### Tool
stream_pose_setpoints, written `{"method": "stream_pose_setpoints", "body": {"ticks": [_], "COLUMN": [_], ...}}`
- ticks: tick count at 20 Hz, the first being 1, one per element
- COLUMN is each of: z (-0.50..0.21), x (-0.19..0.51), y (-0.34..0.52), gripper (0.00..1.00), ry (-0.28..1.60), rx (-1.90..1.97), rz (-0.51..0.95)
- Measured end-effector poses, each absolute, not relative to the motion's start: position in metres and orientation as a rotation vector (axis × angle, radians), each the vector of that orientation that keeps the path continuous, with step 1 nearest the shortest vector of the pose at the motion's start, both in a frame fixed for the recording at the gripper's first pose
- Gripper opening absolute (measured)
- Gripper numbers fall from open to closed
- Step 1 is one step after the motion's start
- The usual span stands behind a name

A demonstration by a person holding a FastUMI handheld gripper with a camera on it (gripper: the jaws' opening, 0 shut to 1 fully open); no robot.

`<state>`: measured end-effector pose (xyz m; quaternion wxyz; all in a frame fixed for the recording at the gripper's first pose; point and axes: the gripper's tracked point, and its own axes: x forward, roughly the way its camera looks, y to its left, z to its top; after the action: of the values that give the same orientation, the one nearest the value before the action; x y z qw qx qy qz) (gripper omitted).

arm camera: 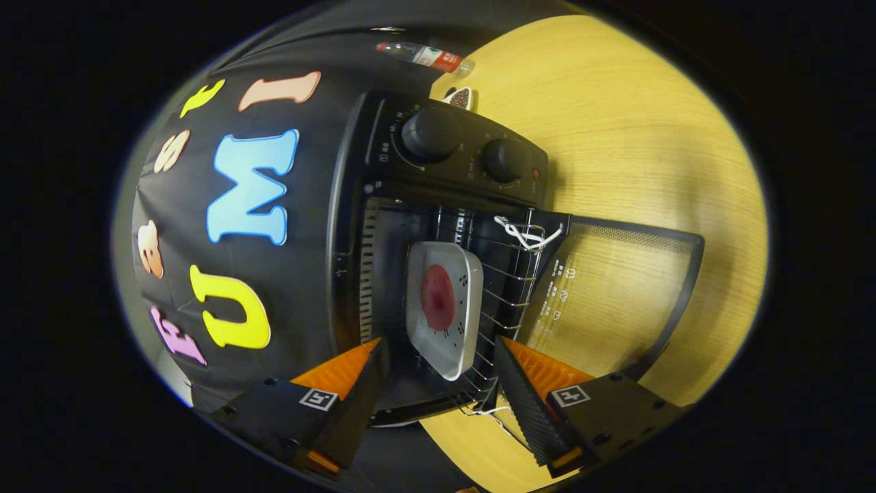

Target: Open the toaster oven, put the food inside, and close the toaster oven door.

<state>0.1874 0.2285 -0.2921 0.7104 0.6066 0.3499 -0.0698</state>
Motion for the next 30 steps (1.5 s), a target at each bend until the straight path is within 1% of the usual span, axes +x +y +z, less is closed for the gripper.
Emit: {"method": "stream_pose_setpoints", "body": {"ticks": [7,15,18,22,30], "z": [-0.263,-0.266,-0.272,-0.294,-0.346], "x": [0.127,0.066,0.051,0.043,0.036], "y": [0.227,0.224,0.225,0.225,0.219], "gripper": [0.97,0.98,0.98,0.98,0.98], "ry": [0.79,0.773,0.77,0.812,1.007], "rx": [1.01,0.562,0.426,0.243,0.064], "rz": [0.065,0.206,0.237,0.249,0.246]}}
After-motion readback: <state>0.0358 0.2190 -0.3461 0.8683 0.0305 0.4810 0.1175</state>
